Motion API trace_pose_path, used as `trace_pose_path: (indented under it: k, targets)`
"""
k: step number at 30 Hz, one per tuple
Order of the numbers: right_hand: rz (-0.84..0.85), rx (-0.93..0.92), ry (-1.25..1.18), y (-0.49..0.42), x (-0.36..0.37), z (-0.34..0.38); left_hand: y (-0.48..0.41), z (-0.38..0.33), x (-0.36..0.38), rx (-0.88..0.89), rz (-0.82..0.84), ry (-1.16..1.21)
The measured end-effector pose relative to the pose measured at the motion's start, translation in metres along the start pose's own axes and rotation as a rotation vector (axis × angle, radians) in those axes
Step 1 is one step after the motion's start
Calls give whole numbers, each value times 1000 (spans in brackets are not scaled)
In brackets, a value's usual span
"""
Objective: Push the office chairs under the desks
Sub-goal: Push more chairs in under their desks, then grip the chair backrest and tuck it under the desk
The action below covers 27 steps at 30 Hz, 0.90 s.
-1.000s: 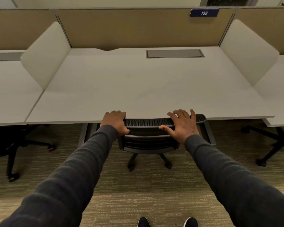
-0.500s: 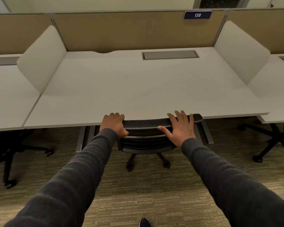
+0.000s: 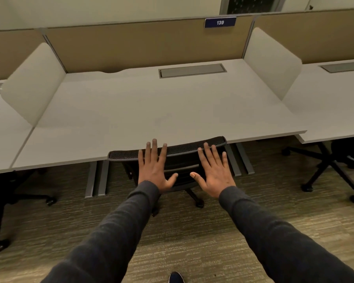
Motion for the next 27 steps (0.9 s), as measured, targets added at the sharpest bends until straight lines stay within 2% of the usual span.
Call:
trace_pose_path:
  k: [3,10,15,27]
  targets:
    - [18,43,-57,22,5,-28,11,-45,11,24,-23,2]
    - [87,251,-118,112,17,-144,27,-167,33,119,92,-1]
    - [82,327,-150,185,20,-232,39,-274,57,158,190,-4]
    - [36,536,-204,320,30,-428,48,-525,70,378,216,-37]
Point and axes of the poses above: each hand's wrist, its own y-axis away from the middle knuckle, its own x-axis out of the palm, z = x × y, the point moved 3 cm from there along -y, towards the middle knuckle, and after that the axes turned 13 degrees about z, right-handed, at the moved point
